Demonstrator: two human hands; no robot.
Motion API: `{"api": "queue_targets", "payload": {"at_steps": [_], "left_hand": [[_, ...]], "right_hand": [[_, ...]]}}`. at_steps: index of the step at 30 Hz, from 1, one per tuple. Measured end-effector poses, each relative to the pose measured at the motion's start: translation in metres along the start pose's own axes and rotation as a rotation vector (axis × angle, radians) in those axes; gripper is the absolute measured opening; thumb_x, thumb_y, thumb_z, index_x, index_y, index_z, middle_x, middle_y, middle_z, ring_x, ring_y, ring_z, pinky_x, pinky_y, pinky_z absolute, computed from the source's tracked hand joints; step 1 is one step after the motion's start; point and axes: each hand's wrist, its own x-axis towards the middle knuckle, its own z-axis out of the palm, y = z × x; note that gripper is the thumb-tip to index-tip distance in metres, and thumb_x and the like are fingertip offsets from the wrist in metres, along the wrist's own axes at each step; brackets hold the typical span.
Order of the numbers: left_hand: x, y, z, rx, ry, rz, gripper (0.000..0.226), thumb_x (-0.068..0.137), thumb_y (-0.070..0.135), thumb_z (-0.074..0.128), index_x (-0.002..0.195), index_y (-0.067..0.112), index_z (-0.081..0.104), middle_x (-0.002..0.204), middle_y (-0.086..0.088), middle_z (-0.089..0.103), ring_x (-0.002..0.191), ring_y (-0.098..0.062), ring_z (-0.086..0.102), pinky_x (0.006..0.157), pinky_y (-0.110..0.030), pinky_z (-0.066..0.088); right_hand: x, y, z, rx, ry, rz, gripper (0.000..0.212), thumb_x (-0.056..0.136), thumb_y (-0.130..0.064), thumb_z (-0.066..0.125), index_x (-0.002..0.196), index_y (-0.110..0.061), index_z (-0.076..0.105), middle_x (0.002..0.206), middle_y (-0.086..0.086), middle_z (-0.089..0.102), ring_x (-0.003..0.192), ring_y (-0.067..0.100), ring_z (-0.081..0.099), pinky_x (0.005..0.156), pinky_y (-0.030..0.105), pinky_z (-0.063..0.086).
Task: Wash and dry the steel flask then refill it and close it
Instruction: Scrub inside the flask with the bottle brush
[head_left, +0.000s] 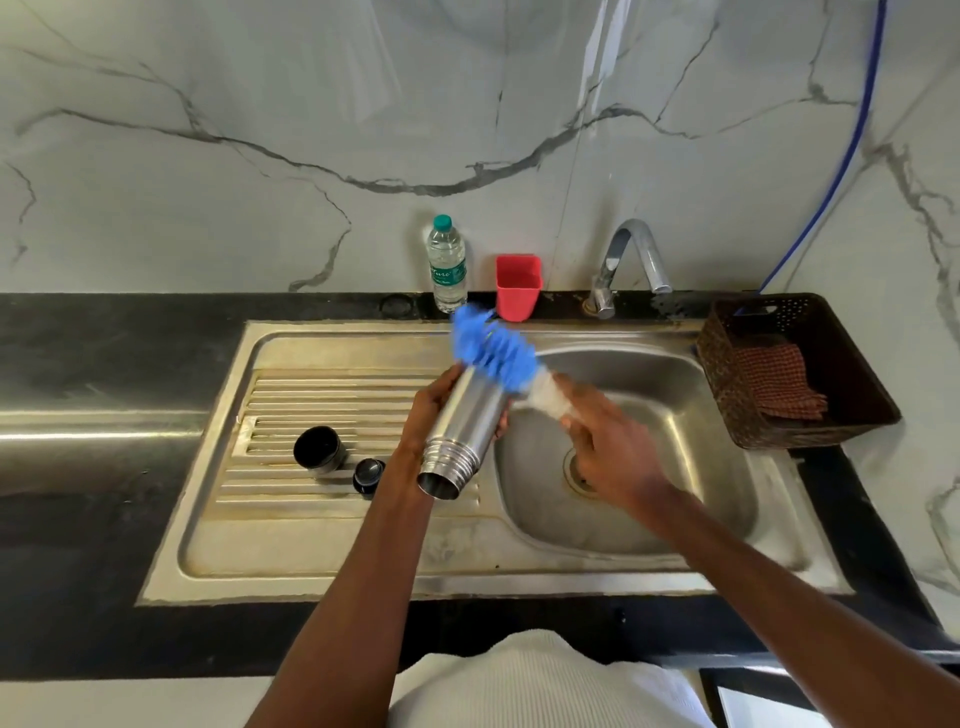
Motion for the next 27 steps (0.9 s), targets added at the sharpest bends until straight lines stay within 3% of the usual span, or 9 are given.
{"api": "queue_targets", "payload": {"at_steps": [4, 8, 10, 16, 19, 21, 24, 26, 27], "left_hand": [[0.012, 0.011, 0.000, -0.062, 0.035, -0.117, 0.059, 0.100, 0.036, 0.057, 0.141, -0.006, 0.058, 0.127, -0.030, 0.064, 0.104, -0.042, 0.069, 0.091, -0.049, 0.059], [-0.013, 0.003, -0.017, -0.072, 0.116, 0.019, 0.044, 0.103, 0.038, 0.049, 0.092, 0.010, 0.081, 0.089, -0.013, 0.073, 0.066, -0.024, 0.074, 0.055, -0.031, 0.062], [-0.017, 0.005, -0.023, -0.132, 0.138, 0.060, 0.042, 0.109, 0.035, 0.043, 0.094, 0.012, 0.076, 0.082, -0.008, 0.072, 0.060, -0.021, 0.072, 0.050, -0.028, 0.059], [-0.001, 0.024, -0.028, -0.056, 0.006, -0.134, 0.066, 0.103, 0.040, 0.057, 0.149, -0.007, 0.047, 0.127, -0.031, 0.063, 0.097, -0.041, 0.073, 0.086, -0.049, 0.062], [-0.022, 0.017, -0.039, -0.044, 0.021, -0.109, 0.046, 0.095, 0.031, 0.072, 0.129, 0.000, 0.066, 0.110, -0.019, 0.075, 0.090, -0.029, 0.076, 0.081, -0.041, 0.064], [-0.046, 0.007, -0.052, -0.024, 0.156, -0.024, 0.024, 0.108, 0.029, 0.053, 0.102, 0.019, 0.074, 0.080, 0.006, 0.080, 0.071, -0.008, 0.076, 0.063, -0.025, 0.062], [-0.056, 0.003, -0.059, -0.039, 0.178, 0.016, 0.050, 0.108, 0.022, 0.055, 0.068, 0.028, 0.084, 0.071, 0.009, 0.078, 0.063, -0.004, 0.074, 0.053, -0.022, 0.058], [-0.039, 0.014, -0.045, 0.016, 0.015, -0.062, 0.021, 0.087, 0.024, 0.084, 0.097, 0.005, 0.084, 0.093, -0.016, 0.079, 0.076, -0.026, 0.078, 0.065, -0.037, 0.065], [-0.025, 0.018, -0.041, 0.019, -0.070, -0.128, 0.050, 0.085, 0.029, 0.085, 0.120, -0.006, 0.074, 0.109, -0.026, 0.074, 0.086, -0.035, 0.077, 0.077, -0.044, 0.065]], "right_hand": [[0.007, -0.014, -0.005, -0.034, -0.036, 0.046, 0.057, 0.102, -0.022, 0.056, 0.156, -0.029, 0.041, 0.139, -0.002, 0.059, 0.105, 0.032, 0.068, 0.078, 0.046, 0.058], [-0.034, -0.023, -0.009, 0.003, -0.084, -0.377, 0.049, 0.109, -0.036, 0.039, 0.157, -0.025, 0.039, 0.131, -0.007, 0.059, 0.077, 0.024, 0.068, 0.055, 0.035, 0.055], [-0.040, -0.023, -0.003, -0.005, -0.070, -0.423, 0.050, 0.108, -0.031, 0.044, 0.157, -0.025, 0.039, 0.132, -0.008, 0.059, 0.076, 0.025, 0.068, 0.054, 0.036, 0.054], [0.006, -0.034, 0.019, 0.016, -0.013, 0.208, 0.057, 0.101, -0.019, 0.060, 0.154, -0.031, 0.045, 0.144, -0.003, 0.060, 0.119, 0.032, 0.063, 0.089, 0.040, 0.050], [-0.011, -0.045, 0.015, -0.001, -0.044, -0.047, 0.056, 0.104, -0.029, 0.053, 0.157, -0.037, 0.036, 0.139, -0.005, 0.060, 0.105, 0.029, 0.069, 0.078, 0.044, 0.059], [-0.033, -0.045, 0.017, 0.022, -0.119, -0.279, 0.053, 0.107, -0.033, 0.045, 0.159, -0.035, 0.033, 0.135, -0.004, 0.060, 0.090, 0.028, 0.071, 0.066, 0.044, 0.059], [-0.041, -0.043, 0.024, -0.013, -0.117, -0.344, 0.054, 0.108, -0.030, 0.045, 0.159, -0.034, 0.032, 0.134, -0.004, 0.060, 0.082, 0.028, 0.070, 0.061, 0.045, 0.058], [-0.025, -0.038, 0.027, -0.026, -0.004, -0.140, 0.057, 0.103, -0.027, 0.050, 0.157, -0.038, 0.034, 0.135, -0.005, 0.060, 0.090, 0.032, 0.071, 0.066, 0.048, 0.059], [-0.015, -0.036, 0.027, -0.022, 0.048, 0.003, 0.057, 0.101, -0.025, 0.053, 0.155, -0.037, 0.038, 0.137, -0.005, 0.060, 0.099, 0.033, 0.070, 0.073, 0.048, 0.059]]}}
